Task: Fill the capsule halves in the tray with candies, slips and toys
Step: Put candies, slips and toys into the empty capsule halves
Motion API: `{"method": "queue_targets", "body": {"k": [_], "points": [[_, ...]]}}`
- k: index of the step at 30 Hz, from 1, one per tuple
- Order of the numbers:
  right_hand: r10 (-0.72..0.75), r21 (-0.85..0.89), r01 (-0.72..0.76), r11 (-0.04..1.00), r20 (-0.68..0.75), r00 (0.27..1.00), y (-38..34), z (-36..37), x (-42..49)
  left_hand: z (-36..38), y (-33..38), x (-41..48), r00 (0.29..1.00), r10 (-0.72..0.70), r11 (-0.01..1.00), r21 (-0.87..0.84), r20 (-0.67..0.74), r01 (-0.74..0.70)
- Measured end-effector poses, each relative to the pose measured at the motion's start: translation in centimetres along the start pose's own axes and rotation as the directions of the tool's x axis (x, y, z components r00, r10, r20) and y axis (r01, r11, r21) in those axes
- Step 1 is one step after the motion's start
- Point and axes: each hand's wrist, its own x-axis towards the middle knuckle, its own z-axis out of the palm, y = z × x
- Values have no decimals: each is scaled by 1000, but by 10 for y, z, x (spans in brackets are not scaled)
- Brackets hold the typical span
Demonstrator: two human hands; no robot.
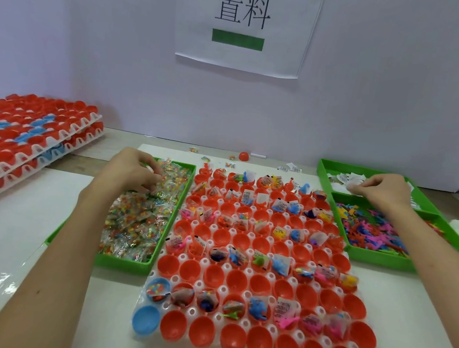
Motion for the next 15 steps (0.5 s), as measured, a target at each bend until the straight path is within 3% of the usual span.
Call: {"method": "queue_targets", "body": {"k": [7, 12, 15], "points": [[-3, 152, 15, 988, -77, 997, 6, -10, -15, 0, 8, -3, 995, -24, 999, -27, -97, 22], [-35, 235, 61, 970, -112, 993, 10, -17, -36, -3, 23, -14, 942, 164, 981, 153, -294, -123], [-74, 334, 99, 937, -86, 994, 7, -21, -55, 1, 40, -22, 961, 217, 968, -86, -172, -234]]}}
